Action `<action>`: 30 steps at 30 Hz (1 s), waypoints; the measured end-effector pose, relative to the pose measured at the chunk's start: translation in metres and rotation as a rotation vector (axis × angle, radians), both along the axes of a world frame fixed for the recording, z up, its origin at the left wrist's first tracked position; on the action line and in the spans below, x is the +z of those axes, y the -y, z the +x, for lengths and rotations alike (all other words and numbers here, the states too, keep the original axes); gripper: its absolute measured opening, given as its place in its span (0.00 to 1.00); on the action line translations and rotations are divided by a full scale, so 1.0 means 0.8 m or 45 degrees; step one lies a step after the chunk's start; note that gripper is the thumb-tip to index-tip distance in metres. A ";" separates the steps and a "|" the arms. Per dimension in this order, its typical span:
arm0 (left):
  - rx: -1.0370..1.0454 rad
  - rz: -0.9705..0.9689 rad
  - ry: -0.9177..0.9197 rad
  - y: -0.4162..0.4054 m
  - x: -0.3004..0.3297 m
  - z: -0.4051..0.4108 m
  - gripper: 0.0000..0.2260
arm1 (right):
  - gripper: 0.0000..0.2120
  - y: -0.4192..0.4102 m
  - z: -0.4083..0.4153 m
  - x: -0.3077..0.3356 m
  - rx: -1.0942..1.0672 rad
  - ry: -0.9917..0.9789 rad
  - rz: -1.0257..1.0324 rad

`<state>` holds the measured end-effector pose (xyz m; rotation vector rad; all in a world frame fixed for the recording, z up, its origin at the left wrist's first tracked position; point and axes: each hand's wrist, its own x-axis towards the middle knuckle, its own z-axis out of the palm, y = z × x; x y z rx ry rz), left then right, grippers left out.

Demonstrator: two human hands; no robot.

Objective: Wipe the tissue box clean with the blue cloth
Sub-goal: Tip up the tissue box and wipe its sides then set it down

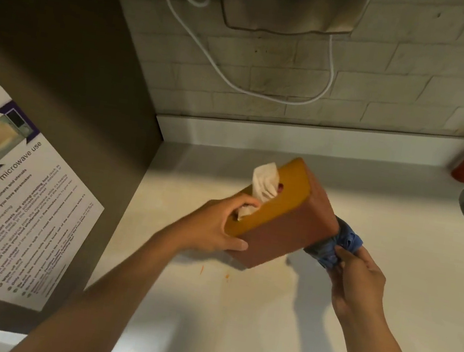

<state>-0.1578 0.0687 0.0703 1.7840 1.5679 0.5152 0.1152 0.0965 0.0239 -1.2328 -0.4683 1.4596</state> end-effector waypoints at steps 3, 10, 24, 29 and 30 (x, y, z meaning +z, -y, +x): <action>-0.036 -0.020 -0.012 0.000 -0.029 0.017 0.32 | 0.24 -0.003 -0.004 0.008 0.001 0.035 -0.010; 0.006 0.023 0.122 0.008 -0.044 0.023 0.25 | 0.18 0.011 0.000 0.019 0.077 0.061 0.031; 0.655 0.427 0.749 0.030 -0.037 0.077 0.25 | 0.16 0.018 -0.035 0.045 0.154 0.122 0.310; 0.856 0.437 0.693 0.022 -0.040 0.066 0.23 | 0.13 0.013 -0.029 0.045 0.056 0.149 0.263; 0.869 0.430 0.722 0.023 -0.042 0.063 0.21 | 0.12 0.013 -0.024 0.045 0.038 0.148 0.263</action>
